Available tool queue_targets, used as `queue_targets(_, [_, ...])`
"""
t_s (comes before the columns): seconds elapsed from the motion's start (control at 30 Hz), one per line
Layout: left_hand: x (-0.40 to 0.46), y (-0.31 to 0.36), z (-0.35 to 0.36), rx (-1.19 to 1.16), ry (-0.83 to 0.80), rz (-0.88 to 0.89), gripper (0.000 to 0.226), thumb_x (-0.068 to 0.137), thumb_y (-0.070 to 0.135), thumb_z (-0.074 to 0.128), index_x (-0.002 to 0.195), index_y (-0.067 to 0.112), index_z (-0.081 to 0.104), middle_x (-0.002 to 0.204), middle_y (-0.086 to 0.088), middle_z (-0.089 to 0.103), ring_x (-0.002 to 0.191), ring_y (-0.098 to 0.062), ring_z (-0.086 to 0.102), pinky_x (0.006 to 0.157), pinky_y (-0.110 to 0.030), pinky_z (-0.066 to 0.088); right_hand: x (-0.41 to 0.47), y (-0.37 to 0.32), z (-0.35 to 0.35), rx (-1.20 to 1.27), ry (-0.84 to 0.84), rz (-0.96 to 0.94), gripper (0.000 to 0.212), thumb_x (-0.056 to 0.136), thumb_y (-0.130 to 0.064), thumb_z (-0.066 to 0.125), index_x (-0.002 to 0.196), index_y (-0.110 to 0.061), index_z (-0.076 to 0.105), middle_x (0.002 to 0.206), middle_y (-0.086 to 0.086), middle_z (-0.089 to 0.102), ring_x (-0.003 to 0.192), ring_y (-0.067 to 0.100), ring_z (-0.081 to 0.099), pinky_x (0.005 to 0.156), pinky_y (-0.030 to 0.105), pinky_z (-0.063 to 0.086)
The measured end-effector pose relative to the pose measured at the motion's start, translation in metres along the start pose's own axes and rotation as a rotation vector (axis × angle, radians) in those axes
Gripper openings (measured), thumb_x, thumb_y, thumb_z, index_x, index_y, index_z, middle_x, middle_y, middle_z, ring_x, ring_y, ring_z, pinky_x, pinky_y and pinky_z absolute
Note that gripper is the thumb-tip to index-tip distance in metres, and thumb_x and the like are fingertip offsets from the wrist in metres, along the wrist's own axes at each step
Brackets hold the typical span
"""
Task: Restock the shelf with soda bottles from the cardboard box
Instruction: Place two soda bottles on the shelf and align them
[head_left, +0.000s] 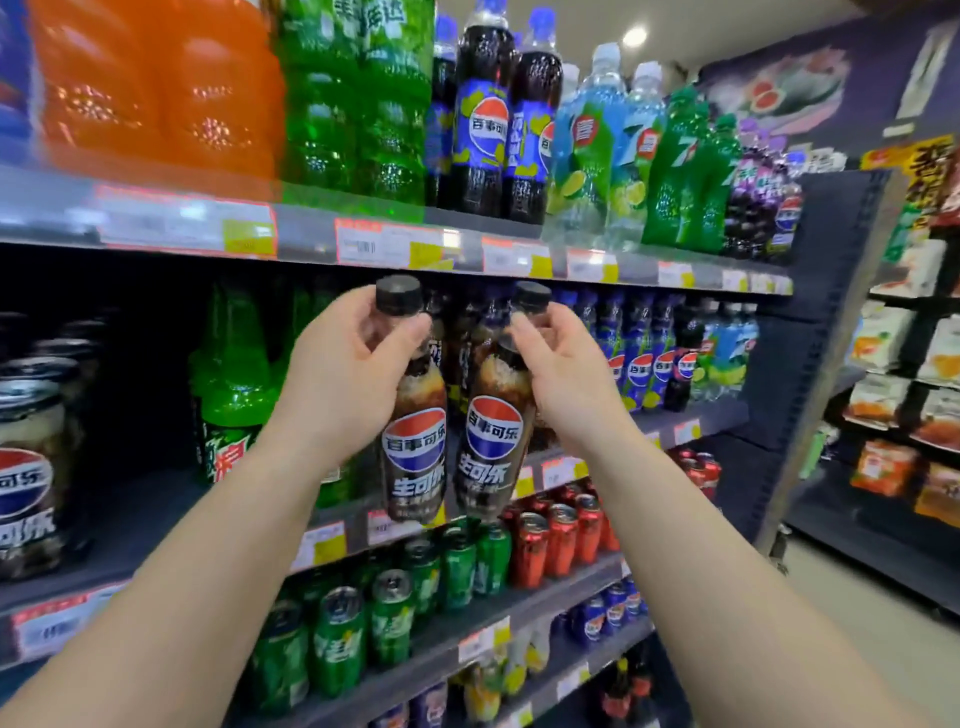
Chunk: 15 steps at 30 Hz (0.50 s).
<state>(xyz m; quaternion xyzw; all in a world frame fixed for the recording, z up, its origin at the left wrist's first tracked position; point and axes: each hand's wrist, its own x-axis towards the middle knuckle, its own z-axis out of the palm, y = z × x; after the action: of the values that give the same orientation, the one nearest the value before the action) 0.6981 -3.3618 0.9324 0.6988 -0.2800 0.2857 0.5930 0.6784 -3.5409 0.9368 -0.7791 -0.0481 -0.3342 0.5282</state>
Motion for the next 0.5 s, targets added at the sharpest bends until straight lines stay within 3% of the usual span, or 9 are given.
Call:
queue_targets(0.1, [0.018, -0.005, 0.013, 0.012, 0.041, 0.048, 0.012, 0.091, 0.018, 0.060, 0.103, 0.020, 0.063, 0.093, 0.008, 0.069, 0.084, -0.001, 0.064, 0.078, -0.019, 0.049, 0.025, 0.013, 0.007, 0.006, 0.014, -0.070, 0.020, 0.097, -0.034, 0.050, 0.112, -0.021, 0.054, 0.096, -0.012, 0.063, 0.096, 0.010, 0.061, 0.096, 0.044, 0.048])
queue_targets(0.23, [0.026, -0.017, 0.030, 0.079, 0.066, 0.073, 0.016, 0.092, 0.014, 0.058, 0.107, 0.019, 0.061, 0.096, 0.017, 0.066, 0.086, 0.010, 0.061, 0.078, -0.007, 0.044, 0.052, 0.042, 0.020, 0.039, 0.017, -0.119, 0.018, 0.095, -0.037, 0.051, 0.106, -0.024, 0.057, 0.098, -0.007, 0.067, 0.095, 0.012, 0.063, 0.091, 0.049, 0.050])
queue_targets(0.3, [0.027, -0.026, 0.037, 0.147, 0.088, 0.054, 0.017, 0.092, 0.016, 0.059, 0.107, 0.024, 0.060, 0.097, 0.018, 0.066, 0.089, 0.009, 0.061, 0.081, -0.010, 0.045, 0.063, 0.054, 0.025, 0.027, -0.012, -0.128, 0.023, 0.093, -0.041, 0.050, 0.109, -0.025, 0.056, 0.098, -0.009, 0.068, 0.096, 0.012, 0.063, 0.092, 0.047, 0.049])
queue_targets(0.43, [0.028, -0.039, 0.049, 0.230, 0.143, 0.013, 0.025, 0.090, 0.018, 0.060, 0.096, 0.042, 0.057, 0.095, 0.021, 0.066, 0.092, 0.004, 0.061, 0.084, -0.021, 0.048, 0.078, 0.072, 0.029, -0.007, -0.136, -0.082, 0.051, 0.097, -0.039, 0.049, 0.142, -0.017, 0.040, 0.130, -0.003, 0.058, 0.118, 0.011, 0.052, 0.104, 0.030, 0.038])
queue_targets(0.5, [0.028, -0.042, 0.054, 0.273, 0.188, 0.004, 0.028, 0.090, 0.018, 0.060, 0.093, 0.045, 0.056, 0.095, 0.021, 0.067, 0.093, 0.004, 0.062, 0.085, -0.021, 0.047, 0.089, 0.082, 0.031, -0.037, -0.176, -0.077, 0.056, 0.098, -0.040, 0.047, 0.145, -0.014, 0.035, 0.139, 0.001, 0.052, 0.127, 0.015, 0.047, 0.108, 0.032, 0.035])
